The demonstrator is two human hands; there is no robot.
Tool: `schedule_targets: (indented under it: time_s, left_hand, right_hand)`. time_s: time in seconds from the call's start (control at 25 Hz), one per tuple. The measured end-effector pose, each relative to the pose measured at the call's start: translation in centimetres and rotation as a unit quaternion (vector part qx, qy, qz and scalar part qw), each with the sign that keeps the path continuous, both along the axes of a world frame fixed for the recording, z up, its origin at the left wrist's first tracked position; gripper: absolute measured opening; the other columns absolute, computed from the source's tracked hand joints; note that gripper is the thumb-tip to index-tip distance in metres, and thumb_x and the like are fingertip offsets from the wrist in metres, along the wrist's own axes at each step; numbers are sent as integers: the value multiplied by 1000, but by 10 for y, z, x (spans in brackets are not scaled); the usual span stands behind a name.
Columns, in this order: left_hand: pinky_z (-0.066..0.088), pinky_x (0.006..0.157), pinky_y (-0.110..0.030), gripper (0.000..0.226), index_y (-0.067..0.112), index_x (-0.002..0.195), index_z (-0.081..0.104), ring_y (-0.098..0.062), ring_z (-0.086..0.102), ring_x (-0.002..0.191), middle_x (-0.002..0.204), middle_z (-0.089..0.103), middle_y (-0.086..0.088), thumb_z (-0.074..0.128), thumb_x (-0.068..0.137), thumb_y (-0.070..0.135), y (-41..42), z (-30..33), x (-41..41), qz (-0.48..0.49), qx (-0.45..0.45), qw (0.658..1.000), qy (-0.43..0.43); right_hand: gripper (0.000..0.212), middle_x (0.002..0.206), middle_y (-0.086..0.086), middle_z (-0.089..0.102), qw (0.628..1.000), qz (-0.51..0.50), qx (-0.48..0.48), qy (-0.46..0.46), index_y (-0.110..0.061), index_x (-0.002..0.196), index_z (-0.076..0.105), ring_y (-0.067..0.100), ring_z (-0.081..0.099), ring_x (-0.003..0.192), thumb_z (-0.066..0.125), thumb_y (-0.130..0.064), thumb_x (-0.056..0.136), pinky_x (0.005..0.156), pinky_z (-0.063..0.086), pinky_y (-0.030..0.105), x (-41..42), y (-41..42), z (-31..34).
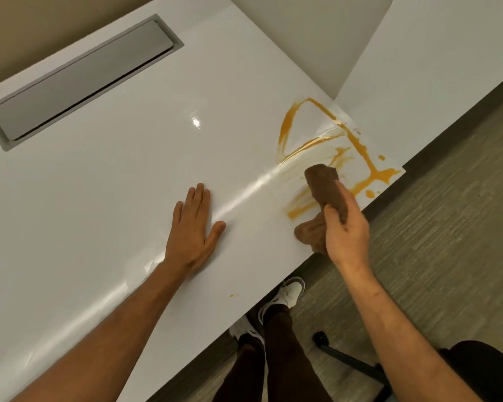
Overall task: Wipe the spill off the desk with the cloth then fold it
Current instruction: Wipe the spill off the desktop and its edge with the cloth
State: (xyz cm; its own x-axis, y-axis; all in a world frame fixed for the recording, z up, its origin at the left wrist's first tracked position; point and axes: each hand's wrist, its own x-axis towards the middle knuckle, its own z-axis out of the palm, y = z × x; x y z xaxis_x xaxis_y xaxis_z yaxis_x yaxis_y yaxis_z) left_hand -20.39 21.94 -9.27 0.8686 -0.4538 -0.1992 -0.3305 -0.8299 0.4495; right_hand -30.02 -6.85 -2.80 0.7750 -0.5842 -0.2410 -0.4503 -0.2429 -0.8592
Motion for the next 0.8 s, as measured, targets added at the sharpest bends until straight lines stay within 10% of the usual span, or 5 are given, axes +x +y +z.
schedule_targets:
  time_s: [0.2,0.8]
  left_hand:
    - [-4,131,-41,80,18,166,-8,-15,-16,161,175,-15,1,17,106,63,1,-11,-2,-15,48,998,-26]
    - [2,132,-34,95,8,166,4,-16,-2,163,176,0,-5,15,100,75,4,-15,2,52,-102,993,-8]
  right_hand:
    - [80,166,19,22,912,187,-329,161,-21,161,24,40,21,152,52,-58,96,122,21,54,16,19,-50]
    - [56,151,2,54,873,433,-218,-50,-28,135,65,27,43,145,66,-15,81,122,25,45,84,84,-56]
